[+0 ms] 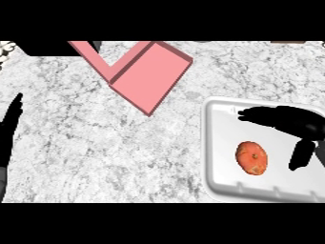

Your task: Pick the squash from the tray and place it in the cardboard box

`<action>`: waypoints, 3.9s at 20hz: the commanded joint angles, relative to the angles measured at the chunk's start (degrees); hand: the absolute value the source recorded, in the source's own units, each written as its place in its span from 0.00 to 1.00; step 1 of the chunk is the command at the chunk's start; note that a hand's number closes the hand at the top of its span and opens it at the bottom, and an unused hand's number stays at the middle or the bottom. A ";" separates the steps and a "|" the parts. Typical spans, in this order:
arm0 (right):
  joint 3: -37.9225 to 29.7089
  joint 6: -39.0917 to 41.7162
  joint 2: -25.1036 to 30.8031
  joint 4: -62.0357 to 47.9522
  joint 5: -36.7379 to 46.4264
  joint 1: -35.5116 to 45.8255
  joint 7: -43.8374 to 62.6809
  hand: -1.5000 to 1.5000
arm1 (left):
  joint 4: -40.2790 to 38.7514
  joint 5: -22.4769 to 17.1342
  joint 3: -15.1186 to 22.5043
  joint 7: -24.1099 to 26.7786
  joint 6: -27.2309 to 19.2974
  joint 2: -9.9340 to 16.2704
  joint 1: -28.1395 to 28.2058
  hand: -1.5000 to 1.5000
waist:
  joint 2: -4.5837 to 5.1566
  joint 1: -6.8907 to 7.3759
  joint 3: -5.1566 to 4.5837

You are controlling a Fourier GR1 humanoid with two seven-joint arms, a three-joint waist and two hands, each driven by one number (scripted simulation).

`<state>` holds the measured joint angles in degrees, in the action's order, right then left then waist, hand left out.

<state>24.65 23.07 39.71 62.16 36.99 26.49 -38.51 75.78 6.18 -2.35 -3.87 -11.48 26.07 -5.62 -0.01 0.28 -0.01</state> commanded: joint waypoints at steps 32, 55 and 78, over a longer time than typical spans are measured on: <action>-3.81 8.44 -11.22 11.37 15.44 -8.58 7.53 0.00 | -0.28 5.97 -6.32 1.27 5.01 -4.97 -0.58 0.50 | 0.06 -0.07 0.00; -26.70 -22.54 -18.40 -11.83 21.85 11.11 24.88 1.00 | -0.52 5.49 -7.57 0.45 7.58 -4.75 -2.67 0.50 | 0.63 1.15 0.05; -33.14 -19.60 -32.17 -16.40 8.80 39.31 28.46 1.00 | 1.14 8.86 -7.06 0.86 6.34 -6.32 0.20 0.50 | 0.22 1.04 0.00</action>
<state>-6.86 3.80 10.41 49.26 47.54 61.10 -12.83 76.17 14.01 -10.12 -3.28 -4.76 20.38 -7.04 0.15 1.05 -0.02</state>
